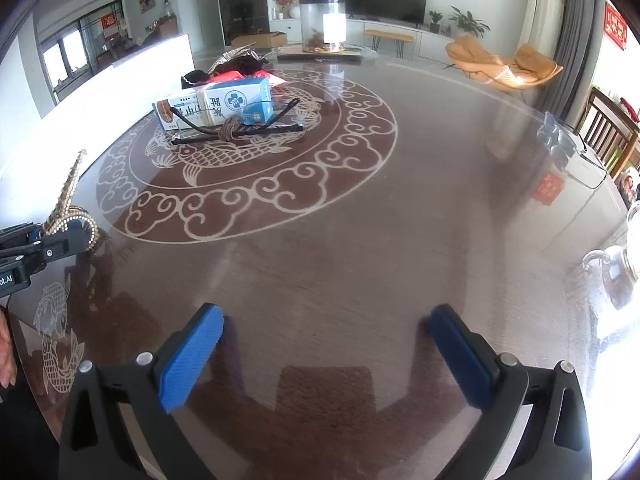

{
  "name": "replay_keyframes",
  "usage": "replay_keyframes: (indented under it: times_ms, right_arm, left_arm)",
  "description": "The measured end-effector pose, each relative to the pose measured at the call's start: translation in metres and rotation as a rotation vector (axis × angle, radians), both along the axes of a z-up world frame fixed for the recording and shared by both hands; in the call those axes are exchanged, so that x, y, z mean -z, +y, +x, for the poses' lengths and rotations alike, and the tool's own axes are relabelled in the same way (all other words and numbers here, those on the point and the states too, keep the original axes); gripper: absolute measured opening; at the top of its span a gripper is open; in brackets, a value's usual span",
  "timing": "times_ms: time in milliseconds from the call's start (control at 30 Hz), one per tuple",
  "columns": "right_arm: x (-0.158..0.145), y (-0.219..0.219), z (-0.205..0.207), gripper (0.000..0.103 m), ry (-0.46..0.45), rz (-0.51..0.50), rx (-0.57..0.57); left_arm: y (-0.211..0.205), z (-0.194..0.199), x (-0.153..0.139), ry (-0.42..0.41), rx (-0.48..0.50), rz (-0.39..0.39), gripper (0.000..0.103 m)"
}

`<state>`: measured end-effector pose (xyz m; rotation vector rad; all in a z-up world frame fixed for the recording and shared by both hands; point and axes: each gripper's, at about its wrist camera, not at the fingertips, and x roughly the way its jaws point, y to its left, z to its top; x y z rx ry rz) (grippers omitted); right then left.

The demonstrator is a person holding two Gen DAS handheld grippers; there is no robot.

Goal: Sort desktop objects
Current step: 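Grasp the black eyeglasses with the right gripper while the left lifts the pearl clip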

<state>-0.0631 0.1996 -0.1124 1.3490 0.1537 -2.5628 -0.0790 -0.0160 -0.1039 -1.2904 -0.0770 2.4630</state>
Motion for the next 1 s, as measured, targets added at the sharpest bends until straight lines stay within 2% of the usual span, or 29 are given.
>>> replay_keyframes:
  times_ms: [33,133,200,333,433,467,533,567,633,700,867,933,1000]
  right_arm:
    - [0.0,-0.007,-0.008,0.103,-0.005,0.002,-0.074]
    - [0.001,-0.026,-0.044,0.103,-0.017,0.057,-0.238]
    - [0.002,-0.034,-0.075,0.103,-0.021,0.067,-0.301]
    - [-0.001,-0.06,-0.132,0.103,0.011,0.136,-0.393]
    - [0.001,-0.081,-0.157,0.102,-0.042,0.097,-0.466]
    - [0.001,-0.086,-0.159,0.098,-0.051,0.076,-0.492]
    - [-0.003,-0.092,-0.154,0.072,-0.039,0.048,-0.506]
    - [-0.004,-0.092,-0.15,0.067,-0.037,0.044,-0.499]
    - [-0.006,-0.09,-0.138,0.044,-0.028,0.036,-0.482]
    - [-0.007,-0.087,-0.12,0.033,-0.025,0.033,-0.454]
    - [-0.007,-0.057,-0.06,0.027,-0.027,-0.043,-0.292]
    - [-0.009,-0.042,-0.027,0.027,-0.025,-0.063,-0.218]
    - [-0.01,-0.032,0.005,0.027,-0.01,-0.068,-0.178]
  left_arm:
    - [0.002,0.002,0.0,0.003,0.01,0.005,0.059]
    - [0.01,0.008,0.001,0.024,0.029,-0.016,0.07]
    - [0.013,0.012,0.002,0.041,0.032,-0.037,0.071]
    - [0.012,0.017,0.002,0.056,0.033,-0.021,0.078]
    - [0.011,0.019,0.003,0.065,0.044,-0.025,0.078]
    - [0.011,0.019,0.003,0.067,0.045,-0.025,0.078]
    - [0.01,0.019,0.002,0.068,0.044,-0.02,0.078]
    - [0.01,0.019,0.002,0.069,0.041,-0.017,0.078]
    - [0.009,0.019,0.002,0.07,0.037,-0.009,0.078]
    - [0.008,0.019,0.002,0.07,0.032,-0.002,0.079]
    - [0.002,0.02,0.002,0.068,0.014,0.02,0.08]
    - [0.0,0.019,0.002,0.062,-0.002,0.02,0.093]
    - [-0.003,0.019,0.002,0.059,-0.013,0.033,0.094]
